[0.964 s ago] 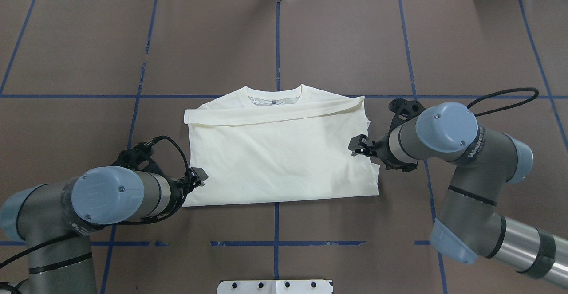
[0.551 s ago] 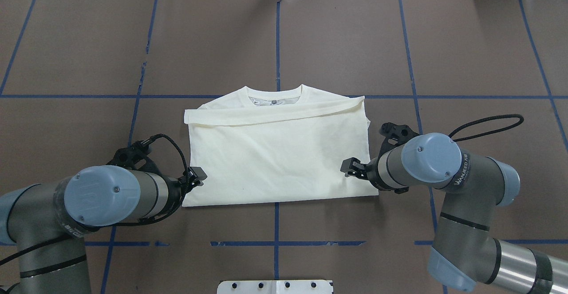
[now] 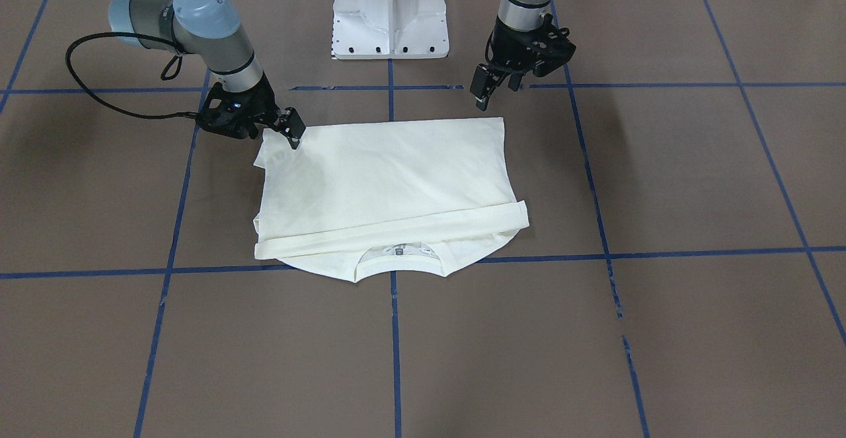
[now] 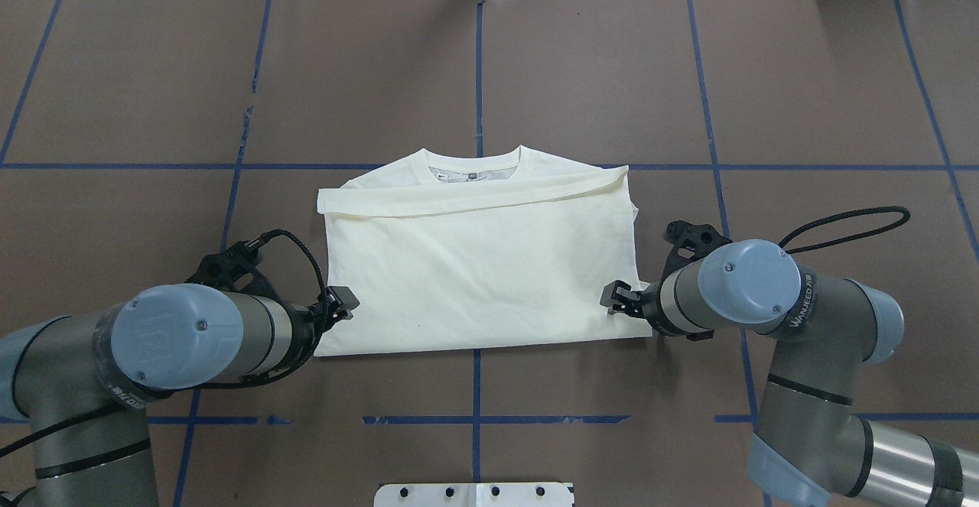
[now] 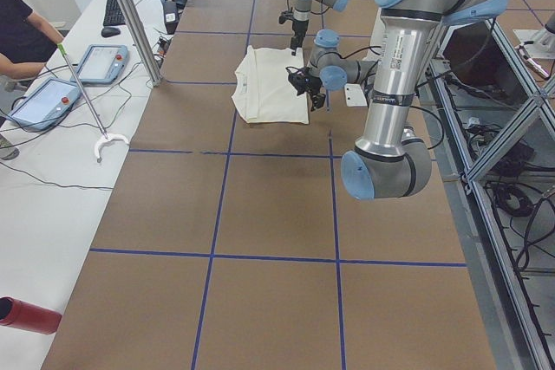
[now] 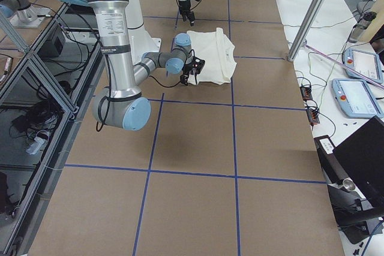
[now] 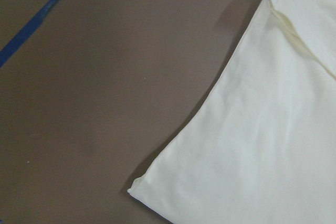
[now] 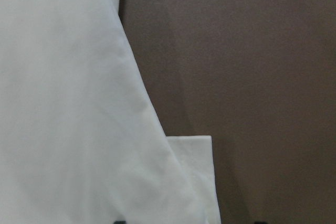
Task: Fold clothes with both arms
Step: 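Move the right gripper to the shirt's near corner and grasp both corners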
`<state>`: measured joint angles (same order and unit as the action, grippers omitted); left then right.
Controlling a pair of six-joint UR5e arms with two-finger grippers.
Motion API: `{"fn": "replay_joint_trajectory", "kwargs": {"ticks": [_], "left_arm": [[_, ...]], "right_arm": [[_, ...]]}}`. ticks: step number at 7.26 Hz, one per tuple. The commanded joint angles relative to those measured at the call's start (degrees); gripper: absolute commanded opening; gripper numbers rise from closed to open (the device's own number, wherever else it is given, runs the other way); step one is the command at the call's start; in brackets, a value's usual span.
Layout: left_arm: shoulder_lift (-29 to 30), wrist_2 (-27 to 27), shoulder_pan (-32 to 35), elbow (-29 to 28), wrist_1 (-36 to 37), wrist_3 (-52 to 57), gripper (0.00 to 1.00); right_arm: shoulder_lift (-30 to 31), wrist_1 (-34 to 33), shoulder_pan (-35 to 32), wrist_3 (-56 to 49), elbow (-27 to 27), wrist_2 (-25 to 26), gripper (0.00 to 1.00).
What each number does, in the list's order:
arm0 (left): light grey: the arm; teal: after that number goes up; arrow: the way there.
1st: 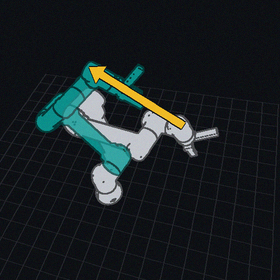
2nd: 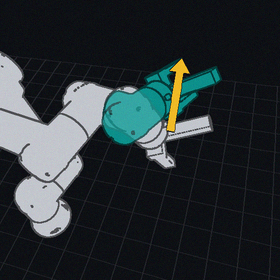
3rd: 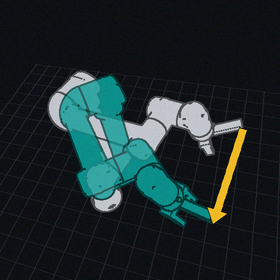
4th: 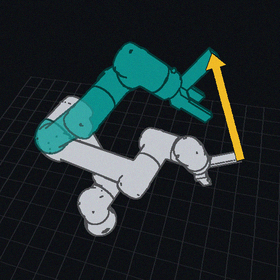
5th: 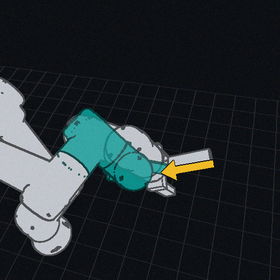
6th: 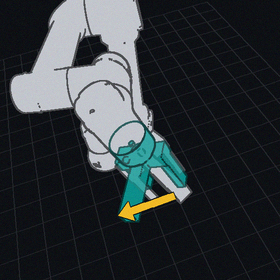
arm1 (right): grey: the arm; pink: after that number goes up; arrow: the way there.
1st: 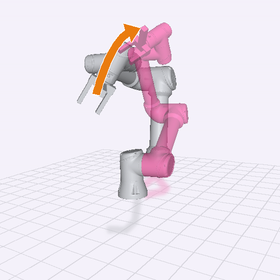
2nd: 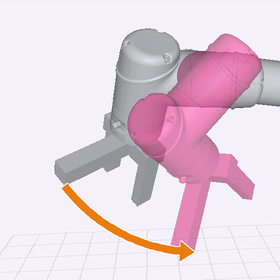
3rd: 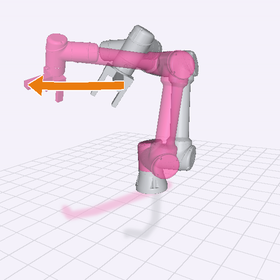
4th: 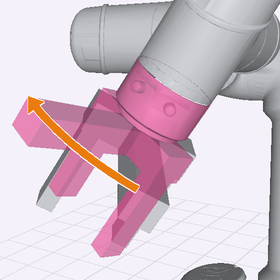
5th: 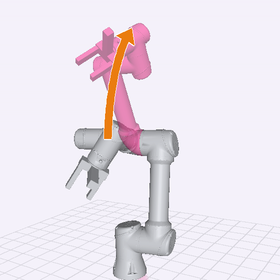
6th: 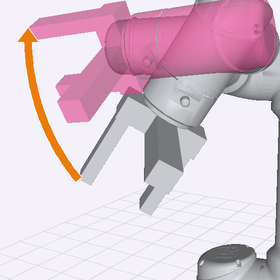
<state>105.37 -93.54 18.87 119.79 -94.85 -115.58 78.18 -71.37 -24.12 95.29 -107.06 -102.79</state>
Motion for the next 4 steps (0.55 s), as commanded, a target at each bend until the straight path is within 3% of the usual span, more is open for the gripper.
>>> {"fn": "replay_joint_trajectory", "kwargs": {"ticks": [1, 3, 4], "left_arm": [[-0.08, 0.02, 0.03, 0.0, 0.02, -0.09, 1.0], [0.01, 0.11, 0.03, 0.0, 0.02, -0.09, 1.0], [0.01, 0.11, 0.03, 0.0, -0.07, -0.09, 1.0]], "right_arm": [[0.21, 0.0, 0.47, 0.25, -0.16, 0.13, 0.0], [1.09, 0.0, 0.65, 0.25, -1.03, -0.3, 0.0], [4.23, 0.0, 1.61, 0.25, -4.87, -0.39, 0.0]]}}
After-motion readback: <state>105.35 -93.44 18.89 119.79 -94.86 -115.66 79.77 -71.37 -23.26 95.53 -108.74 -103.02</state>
